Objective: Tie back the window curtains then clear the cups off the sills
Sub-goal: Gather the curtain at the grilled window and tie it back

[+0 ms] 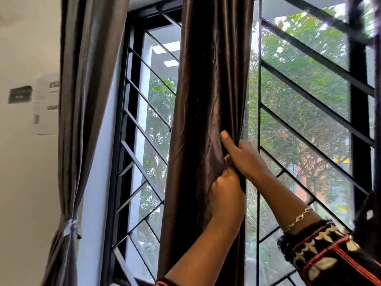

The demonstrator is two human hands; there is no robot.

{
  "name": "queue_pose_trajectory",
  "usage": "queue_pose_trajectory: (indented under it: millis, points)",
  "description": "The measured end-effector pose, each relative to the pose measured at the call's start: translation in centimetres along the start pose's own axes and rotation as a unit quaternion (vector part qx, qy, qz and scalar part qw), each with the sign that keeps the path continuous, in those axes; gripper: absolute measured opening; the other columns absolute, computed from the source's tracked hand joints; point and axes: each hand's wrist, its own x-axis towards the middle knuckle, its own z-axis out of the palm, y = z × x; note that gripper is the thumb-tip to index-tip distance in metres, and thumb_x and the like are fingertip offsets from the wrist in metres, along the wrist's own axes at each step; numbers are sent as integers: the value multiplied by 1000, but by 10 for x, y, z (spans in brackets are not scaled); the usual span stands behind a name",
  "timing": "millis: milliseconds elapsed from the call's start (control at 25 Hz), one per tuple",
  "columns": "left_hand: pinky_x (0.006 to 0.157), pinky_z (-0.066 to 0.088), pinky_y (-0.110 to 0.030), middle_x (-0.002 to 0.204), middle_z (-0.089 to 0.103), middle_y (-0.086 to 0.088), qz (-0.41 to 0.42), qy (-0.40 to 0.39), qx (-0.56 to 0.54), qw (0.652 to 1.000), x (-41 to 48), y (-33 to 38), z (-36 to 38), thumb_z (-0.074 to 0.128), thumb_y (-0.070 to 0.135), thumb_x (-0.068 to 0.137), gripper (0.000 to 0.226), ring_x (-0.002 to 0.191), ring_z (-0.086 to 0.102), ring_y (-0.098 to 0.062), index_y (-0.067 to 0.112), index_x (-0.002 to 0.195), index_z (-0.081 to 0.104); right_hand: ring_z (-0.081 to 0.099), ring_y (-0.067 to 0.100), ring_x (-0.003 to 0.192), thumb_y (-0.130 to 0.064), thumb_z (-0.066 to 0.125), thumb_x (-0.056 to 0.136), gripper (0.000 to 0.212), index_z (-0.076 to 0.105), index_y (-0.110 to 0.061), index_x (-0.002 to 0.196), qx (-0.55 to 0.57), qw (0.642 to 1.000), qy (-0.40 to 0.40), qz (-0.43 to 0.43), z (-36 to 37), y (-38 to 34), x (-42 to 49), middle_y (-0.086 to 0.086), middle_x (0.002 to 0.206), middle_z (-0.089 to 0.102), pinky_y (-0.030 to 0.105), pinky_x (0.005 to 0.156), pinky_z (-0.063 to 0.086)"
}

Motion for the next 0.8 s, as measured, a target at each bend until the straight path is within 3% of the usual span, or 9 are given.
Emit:
queue_pose_trajectory:
  millis: [120, 200, 320, 400, 480, 560, 680, 760, 800]
  points:
    - [85, 47, -40, 117, 61, -14, 20, -15, -2, 1000, 2, -4, 2, 36, -1, 90, 53, 103, 58, -31, 14, 141, 33, 47, 27, 68, -39, 40, 96, 46, 37, -10, 61, -80, 996, 28, -11, 2, 1, 2, 6, 61, 42, 34, 60, 33]
    - [97, 43, -38, 141, 44, -12, 57, -18, -17, 998, -3, -11, 2, 36, -3, 88, 60, 124, 47, -28, 13, 145, 24, 45, 26, 66, -33, 40, 98, 44, 32, -13, 60, -90, 995, 42, -9, 2, -1, 2, 3, 58, 37, 32, 60, 30]
    - [107, 36, -43, 151, 27, -10, 160, 132, -47, 977, -11, -25, 0, 41, 13, 90, 59, 142, 14, -24, 10, 145, 18, 48, 26, 67, -33, 41, 98, 41, 39, -9, 64, -88, 995, 47, -2, 3, 2, 2, 7, 62, 43, 31, 60, 31]
    - [113, 25, -45, 151, 25, -10, 199, 248, -30, 948, -10, -32, -7, 42, 24, 90, 61, 143, 8, -25, 11, 143, 17, 49, 27, 68, -33, 40, 98, 38, 45, -5, 72, -94, 994, 47, -5, 3, 3, 3, 12, 67, 48, 31, 60, 32]
    - [117, 6, -43, 154, 10, -8, 160, 338, -18, 927, -3, -37, -24, 48, 29, 89, 67, 144, 5, -25, 13, 144, 14, 48, 27, 64, -32, 40, 98, 38, 45, -4, 73, -99, 994, 48, -14, 1, 3, 3, 9, 64, 46, 29, 55, 30]
    - [118, 1, -36, 154, 3, -6, 35, 384, -75, 919, 4, -38, -43, 57, 29, 86, 75, 144, 8, -22, 14, 145, 13, 41, 24, 55, -29, 39, 98, 41, 37, -8, 63, -101, 993, 48, -26, -1, 3, 1, 4, 57, 38, 29, 47, 23]
    - [101, 32, -23, 140, 45, -6, -91, 286, -162, 940, 5, -40, -53, 56, 6, 86, 60, 126, 46, -22, 15, 141, 32, 33, 17, 48, -28, 39, 99, 43, 30, -13, 59, -92, 994, 46, -25, -2, 3, -1, 2, 55, 35, 27, 45, 20]
    - [75, 44, -18, 111, 66, -7, -63, 204, -125, 969, -4, -33, -47, 43, -9, 83, 60, 93, 63, -23, 21, 135, 45, 35, 17, 48, -29, 38, 99, 43, 32, -13, 60, -87, 995, 43, -16, -2, 2, -2, 2, 56, 36, 26, 45, 21]
    - [71, 46, -17, 107, 68, -9, -45, 172, -105, 978, -9, -29, -42, 39, -12, 82, 65, 86, 64, -22, 24, 135, 46, 38, 19, 50, -29, 38, 99, 42, 34, -12, 61, -84, 995, 42, -12, -1, 2, -2, 3, 57, 39, 26, 46, 23]
